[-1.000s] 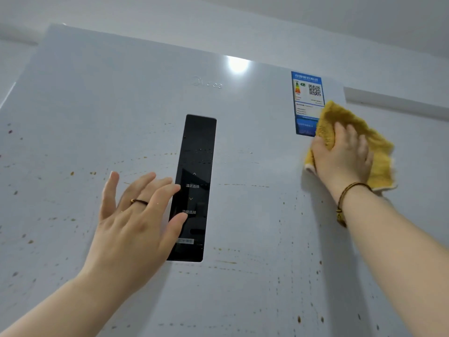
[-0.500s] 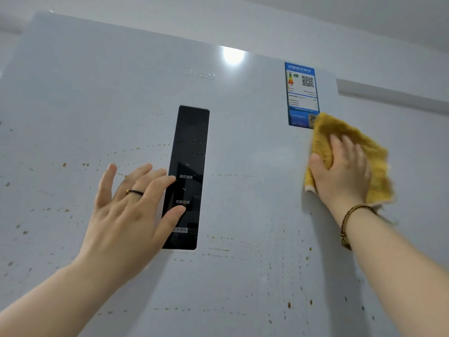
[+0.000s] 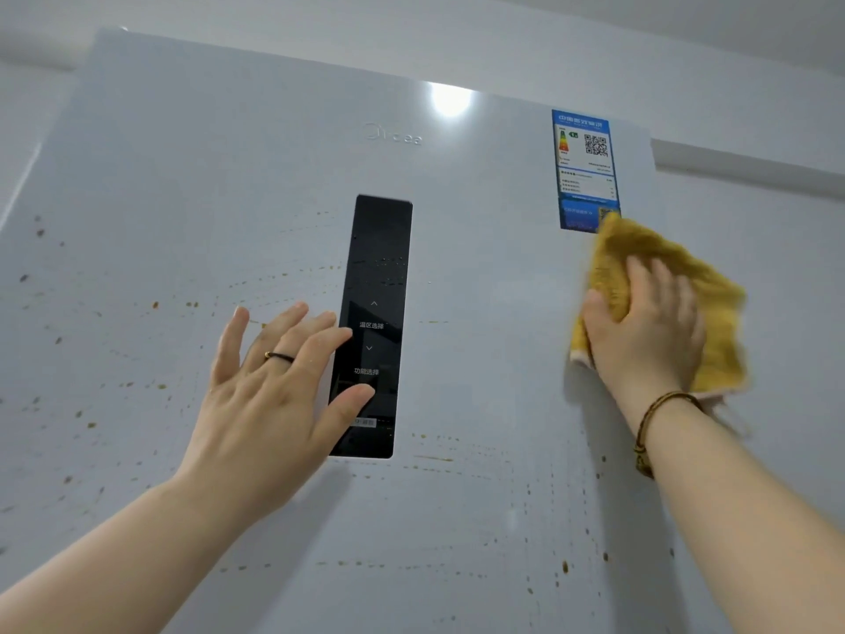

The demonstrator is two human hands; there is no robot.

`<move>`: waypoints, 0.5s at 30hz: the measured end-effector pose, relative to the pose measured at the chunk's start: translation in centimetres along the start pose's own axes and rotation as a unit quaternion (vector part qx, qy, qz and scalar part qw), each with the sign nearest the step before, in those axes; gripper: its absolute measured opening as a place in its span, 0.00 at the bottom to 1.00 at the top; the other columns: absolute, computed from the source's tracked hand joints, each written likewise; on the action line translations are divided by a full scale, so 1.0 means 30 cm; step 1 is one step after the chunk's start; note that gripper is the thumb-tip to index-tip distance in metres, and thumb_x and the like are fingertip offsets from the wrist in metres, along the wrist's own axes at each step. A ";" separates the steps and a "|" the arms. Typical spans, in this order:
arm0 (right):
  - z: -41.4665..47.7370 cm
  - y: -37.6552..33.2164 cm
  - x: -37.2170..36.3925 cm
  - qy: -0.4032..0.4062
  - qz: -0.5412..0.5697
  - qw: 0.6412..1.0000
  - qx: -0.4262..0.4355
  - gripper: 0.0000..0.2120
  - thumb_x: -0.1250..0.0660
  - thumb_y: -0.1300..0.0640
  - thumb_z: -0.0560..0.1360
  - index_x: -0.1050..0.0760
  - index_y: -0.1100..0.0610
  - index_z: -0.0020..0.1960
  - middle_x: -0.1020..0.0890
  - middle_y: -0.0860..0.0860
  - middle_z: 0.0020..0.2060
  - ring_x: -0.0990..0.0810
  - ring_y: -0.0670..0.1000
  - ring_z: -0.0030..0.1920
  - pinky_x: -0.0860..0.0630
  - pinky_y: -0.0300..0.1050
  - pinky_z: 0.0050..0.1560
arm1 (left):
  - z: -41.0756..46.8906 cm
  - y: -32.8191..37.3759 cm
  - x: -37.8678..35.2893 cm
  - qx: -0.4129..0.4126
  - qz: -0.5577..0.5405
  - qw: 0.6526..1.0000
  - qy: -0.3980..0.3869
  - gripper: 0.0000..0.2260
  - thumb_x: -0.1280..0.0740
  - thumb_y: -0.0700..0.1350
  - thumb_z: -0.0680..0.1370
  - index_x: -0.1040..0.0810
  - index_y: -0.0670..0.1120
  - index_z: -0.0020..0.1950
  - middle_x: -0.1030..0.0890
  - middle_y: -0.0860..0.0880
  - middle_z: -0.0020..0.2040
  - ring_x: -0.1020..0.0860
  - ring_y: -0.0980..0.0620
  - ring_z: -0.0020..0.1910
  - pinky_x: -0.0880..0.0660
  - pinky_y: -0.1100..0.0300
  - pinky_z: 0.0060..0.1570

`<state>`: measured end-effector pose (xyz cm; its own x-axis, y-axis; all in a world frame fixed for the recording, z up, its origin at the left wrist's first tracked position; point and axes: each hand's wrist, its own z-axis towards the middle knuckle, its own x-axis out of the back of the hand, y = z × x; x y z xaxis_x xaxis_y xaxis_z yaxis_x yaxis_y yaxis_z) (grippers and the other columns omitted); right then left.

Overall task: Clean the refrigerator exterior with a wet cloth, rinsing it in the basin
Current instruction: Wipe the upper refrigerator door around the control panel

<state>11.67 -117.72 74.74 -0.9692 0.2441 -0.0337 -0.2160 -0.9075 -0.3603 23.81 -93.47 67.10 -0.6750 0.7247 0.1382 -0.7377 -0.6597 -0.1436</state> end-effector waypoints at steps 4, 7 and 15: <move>-0.130 -0.114 -0.033 -0.012 -0.006 1.000 -0.004 0.29 0.48 0.45 0.76 0.46 0.53 0.74 0.47 0.53 0.75 0.53 0.55 0.75 0.60 0.50 0.71 | 0.000 -0.012 0.000 -0.011 -0.006 1.000 -0.007 0.26 0.58 0.62 0.78 0.28 0.48 0.57 0.22 0.46 0.60 0.37 0.52 0.64 0.57 0.57 0.68; -0.258 -0.156 -0.081 -0.046 0.013 0.942 0.332 0.29 0.46 0.44 0.70 0.34 0.53 0.68 0.31 0.56 0.69 0.42 0.56 0.71 0.54 0.52 0.69 | 0.006 -0.006 -0.003 -0.005 -0.005 1.000 -0.003 0.28 0.57 0.62 0.78 0.26 0.46 0.56 0.21 0.45 0.58 0.36 0.52 0.63 0.56 0.58 0.67; -0.098 -0.193 -0.049 -0.025 -0.020 0.997 0.065 0.31 0.51 0.42 0.73 0.45 0.52 0.74 0.45 0.52 0.75 0.52 0.55 0.75 0.60 0.51 0.72 | -0.027 -0.076 0.038 -0.009 -0.009 1.000 0.020 0.25 0.57 0.61 0.78 0.32 0.50 0.63 0.27 0.48 0.66 0.41 0.52 0.68 0.57 0.56 0.68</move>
<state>14.70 -111.83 74.14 -0.9636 0.2659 0.0266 -0.2645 -0.9349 -0.2365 24.73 -90.97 66.80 -0.6598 0.7446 0.1011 -0.7495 -0.6425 -0.1596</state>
